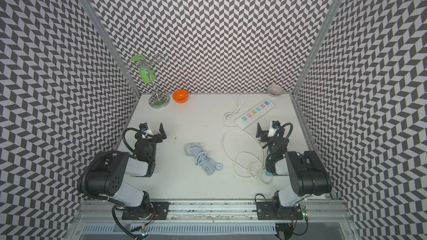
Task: Wrap the cord around the power strip
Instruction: Reset both arms
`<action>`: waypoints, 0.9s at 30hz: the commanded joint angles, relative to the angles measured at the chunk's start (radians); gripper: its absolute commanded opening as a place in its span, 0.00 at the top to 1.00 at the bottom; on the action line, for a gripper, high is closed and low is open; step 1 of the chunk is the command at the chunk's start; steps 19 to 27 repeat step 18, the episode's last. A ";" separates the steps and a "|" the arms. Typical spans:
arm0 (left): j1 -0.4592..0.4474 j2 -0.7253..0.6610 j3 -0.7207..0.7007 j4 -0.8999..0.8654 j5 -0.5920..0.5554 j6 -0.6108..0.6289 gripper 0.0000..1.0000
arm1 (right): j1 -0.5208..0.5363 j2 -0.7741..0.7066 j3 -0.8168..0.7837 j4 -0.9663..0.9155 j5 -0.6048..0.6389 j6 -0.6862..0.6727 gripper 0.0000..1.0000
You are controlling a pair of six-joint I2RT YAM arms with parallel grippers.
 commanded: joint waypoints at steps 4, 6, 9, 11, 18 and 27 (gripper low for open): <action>-0.006 -0.005 0.001 0.006 -0.011 -0.008 0.00 | -0.003 0.009 -0.004 0.052 -0.008 -0.012 0.01; -0.006 -0.005 0.001 0.006 -0.012 -0.007 0.00 | -0.003 0.009 -0.004 0.052 -0.008 -0.012 0.00; -0.006 -0.004 0.001 0.006 -0.011 -0.007 0.00 | -0.003 0.011 -0.004 0.050 -0.008 -0.014 0.00; -0.006 -0.004 0.001 0.006 -0.011 -0.007 0.00 | -0.003 0.012 -0.001 0.046 -0.008 -0.013 0.01; -0.005 -0.003 0.001 0.009 -0.011 -0.007 0.00 | -0.003 0.011 0.001 0.042 -0.009 -0.018 0.00; -0.005 -0.003 0.001 0.009 -0.011 -0.007 0.00 | -0.003 0.011 0.001 0.042 -0.009 -0.018 0.00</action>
